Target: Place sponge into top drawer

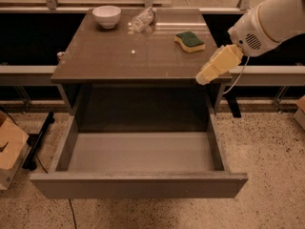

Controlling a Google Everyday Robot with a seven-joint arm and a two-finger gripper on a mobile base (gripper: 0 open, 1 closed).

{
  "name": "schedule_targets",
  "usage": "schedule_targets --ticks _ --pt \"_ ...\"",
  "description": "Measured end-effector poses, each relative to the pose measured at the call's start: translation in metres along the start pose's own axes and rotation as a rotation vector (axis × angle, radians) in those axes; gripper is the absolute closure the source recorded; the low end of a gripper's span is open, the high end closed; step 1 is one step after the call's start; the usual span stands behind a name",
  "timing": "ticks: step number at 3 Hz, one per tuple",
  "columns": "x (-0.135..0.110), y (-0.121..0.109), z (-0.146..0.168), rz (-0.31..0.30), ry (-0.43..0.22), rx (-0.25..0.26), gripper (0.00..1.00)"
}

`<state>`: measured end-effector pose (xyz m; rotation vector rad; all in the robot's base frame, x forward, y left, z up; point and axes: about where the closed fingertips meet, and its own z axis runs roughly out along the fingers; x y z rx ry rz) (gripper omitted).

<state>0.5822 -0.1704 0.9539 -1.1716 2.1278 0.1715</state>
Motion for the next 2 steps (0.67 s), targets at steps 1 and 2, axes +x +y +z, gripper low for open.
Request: schedule_targets --ticks 1,2 --pt "-0.004 -0.004 0.006 0.021 -0.021 0.031 0.0" --pt "-0.014 -0.027 0.035 0.067 -0.094 0.085 0.0"
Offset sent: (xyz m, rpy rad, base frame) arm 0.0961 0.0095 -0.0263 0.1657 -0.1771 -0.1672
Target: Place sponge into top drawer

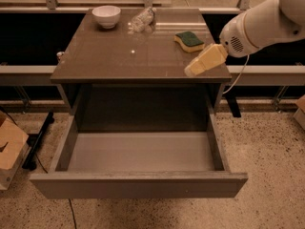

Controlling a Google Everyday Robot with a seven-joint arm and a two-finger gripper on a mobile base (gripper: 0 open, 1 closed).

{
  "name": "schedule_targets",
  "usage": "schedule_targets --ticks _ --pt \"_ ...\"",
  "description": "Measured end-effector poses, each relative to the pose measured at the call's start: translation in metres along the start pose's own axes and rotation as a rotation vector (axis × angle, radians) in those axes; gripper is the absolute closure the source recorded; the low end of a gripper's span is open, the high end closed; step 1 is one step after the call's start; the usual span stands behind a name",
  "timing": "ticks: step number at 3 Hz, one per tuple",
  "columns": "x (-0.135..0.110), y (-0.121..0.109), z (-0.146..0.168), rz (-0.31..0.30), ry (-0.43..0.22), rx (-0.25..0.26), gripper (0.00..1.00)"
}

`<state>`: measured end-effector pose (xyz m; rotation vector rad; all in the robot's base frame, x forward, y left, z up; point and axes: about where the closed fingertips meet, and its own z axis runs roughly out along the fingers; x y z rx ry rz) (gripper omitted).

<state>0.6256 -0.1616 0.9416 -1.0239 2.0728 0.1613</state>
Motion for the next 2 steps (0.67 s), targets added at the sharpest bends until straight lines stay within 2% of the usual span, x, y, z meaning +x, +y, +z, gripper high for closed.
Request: schedule_targets --ticks 2 --pt "-0.021 -0.052 0.077 0.061 -0.12 0.036 0.0"
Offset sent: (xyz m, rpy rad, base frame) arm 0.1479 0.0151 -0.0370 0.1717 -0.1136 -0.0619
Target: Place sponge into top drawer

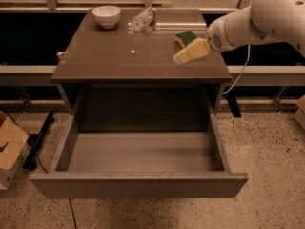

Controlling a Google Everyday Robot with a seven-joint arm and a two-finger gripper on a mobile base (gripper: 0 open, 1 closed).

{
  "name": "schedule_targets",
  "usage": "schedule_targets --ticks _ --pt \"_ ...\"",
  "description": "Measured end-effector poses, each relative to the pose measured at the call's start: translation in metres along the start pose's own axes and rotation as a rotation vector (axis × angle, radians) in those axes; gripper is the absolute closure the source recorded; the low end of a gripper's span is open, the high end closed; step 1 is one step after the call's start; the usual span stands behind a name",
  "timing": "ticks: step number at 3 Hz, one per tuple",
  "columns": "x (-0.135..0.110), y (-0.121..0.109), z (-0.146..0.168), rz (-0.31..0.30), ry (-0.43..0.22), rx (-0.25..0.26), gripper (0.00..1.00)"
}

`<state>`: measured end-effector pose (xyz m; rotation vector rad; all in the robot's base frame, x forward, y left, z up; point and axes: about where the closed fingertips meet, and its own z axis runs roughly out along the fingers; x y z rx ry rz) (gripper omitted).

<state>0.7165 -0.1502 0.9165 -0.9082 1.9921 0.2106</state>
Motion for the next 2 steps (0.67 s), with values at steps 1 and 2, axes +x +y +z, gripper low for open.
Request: schedule_targets --ticks 1,2 --pt "-0.002 -0.021 0.038 0.03 -0.016 -0.014 0.0" --pt "0.006 -0.053 0.071 0.07 -0.014 -0.008 0.0"
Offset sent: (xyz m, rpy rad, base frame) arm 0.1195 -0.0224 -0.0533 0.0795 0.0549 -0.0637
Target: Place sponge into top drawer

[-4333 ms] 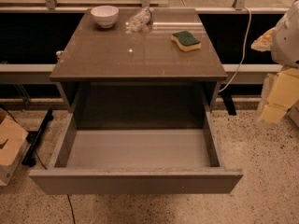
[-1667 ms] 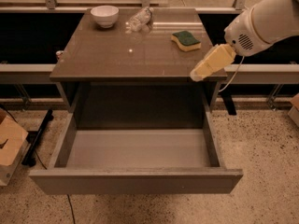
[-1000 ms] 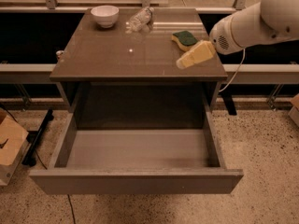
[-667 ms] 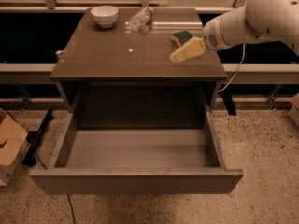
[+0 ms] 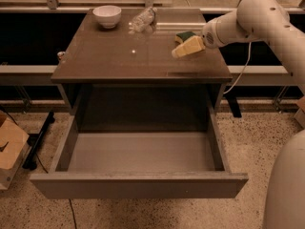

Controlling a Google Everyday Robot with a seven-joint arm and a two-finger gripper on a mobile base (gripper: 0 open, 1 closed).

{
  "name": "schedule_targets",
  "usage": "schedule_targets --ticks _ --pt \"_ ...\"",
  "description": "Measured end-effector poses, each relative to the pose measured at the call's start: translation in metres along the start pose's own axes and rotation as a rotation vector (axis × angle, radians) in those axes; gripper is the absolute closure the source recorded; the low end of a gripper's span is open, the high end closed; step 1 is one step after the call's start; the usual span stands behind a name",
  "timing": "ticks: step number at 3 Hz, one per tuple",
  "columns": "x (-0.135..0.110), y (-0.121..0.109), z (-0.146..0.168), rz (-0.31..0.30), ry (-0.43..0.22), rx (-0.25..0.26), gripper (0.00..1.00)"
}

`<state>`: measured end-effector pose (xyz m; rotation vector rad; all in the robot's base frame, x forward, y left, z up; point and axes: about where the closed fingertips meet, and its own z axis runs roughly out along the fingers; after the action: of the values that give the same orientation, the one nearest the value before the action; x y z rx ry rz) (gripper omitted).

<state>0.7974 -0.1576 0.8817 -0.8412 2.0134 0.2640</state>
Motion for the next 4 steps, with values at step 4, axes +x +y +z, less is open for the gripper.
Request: schedule_targets --ticks 4 --pt "-0.004 -0.035 0.066 0.145 -0.111 0.083 0.0"
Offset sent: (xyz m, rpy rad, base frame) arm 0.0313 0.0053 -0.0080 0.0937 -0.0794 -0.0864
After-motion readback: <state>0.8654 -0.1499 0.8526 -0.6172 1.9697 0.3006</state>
